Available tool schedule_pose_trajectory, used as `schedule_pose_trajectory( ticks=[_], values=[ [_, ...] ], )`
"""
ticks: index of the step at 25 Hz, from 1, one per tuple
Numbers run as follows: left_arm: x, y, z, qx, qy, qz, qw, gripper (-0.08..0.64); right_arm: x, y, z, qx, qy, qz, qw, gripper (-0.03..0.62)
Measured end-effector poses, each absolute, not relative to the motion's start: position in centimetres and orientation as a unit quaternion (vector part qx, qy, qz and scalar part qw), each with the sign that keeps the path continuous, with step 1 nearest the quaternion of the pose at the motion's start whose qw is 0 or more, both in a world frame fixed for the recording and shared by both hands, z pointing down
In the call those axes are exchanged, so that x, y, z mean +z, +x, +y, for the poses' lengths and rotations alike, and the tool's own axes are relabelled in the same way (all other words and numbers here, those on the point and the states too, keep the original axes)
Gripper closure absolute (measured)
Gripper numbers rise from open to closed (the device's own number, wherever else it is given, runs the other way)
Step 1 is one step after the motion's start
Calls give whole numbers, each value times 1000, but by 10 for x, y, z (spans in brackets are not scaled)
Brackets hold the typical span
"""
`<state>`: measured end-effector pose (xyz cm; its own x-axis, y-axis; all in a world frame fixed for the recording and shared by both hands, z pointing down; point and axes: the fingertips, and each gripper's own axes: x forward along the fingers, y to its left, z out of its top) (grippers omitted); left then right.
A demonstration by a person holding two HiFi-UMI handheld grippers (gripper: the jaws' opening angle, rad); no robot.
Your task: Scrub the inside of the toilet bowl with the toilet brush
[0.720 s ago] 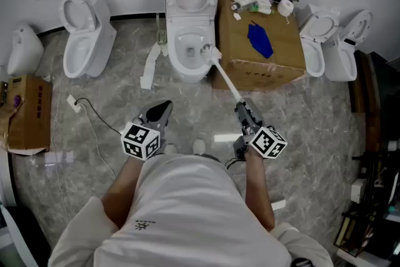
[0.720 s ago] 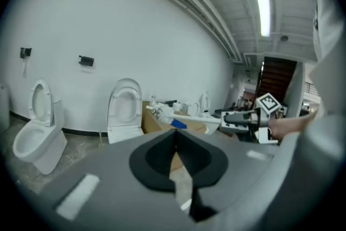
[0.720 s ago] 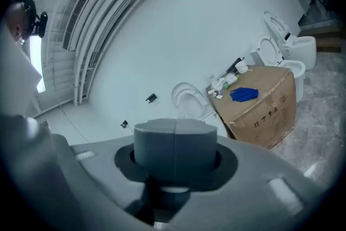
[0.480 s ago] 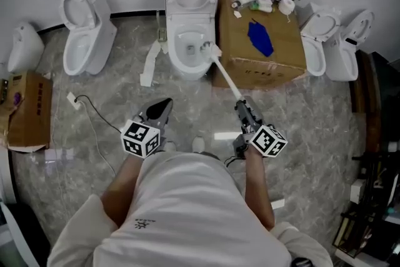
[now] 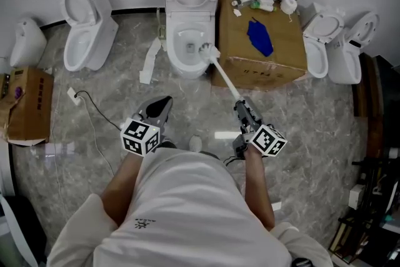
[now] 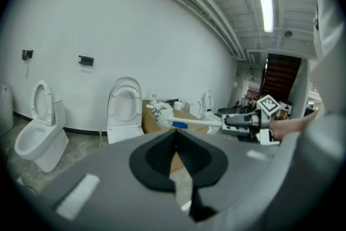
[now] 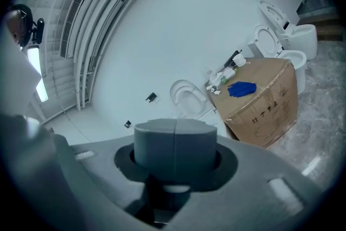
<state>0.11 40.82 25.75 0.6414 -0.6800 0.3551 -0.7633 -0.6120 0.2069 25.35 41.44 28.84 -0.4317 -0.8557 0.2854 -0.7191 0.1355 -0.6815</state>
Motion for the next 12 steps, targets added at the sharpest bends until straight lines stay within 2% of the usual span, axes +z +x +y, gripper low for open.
schedule_pose_trajectory(
  ticks=[12],
  values=[
    [265, 15, 403, 122, 876, -430, 183, 567, 304, 277, 409, -406, -516, 752, 64, 446]
  ],
)
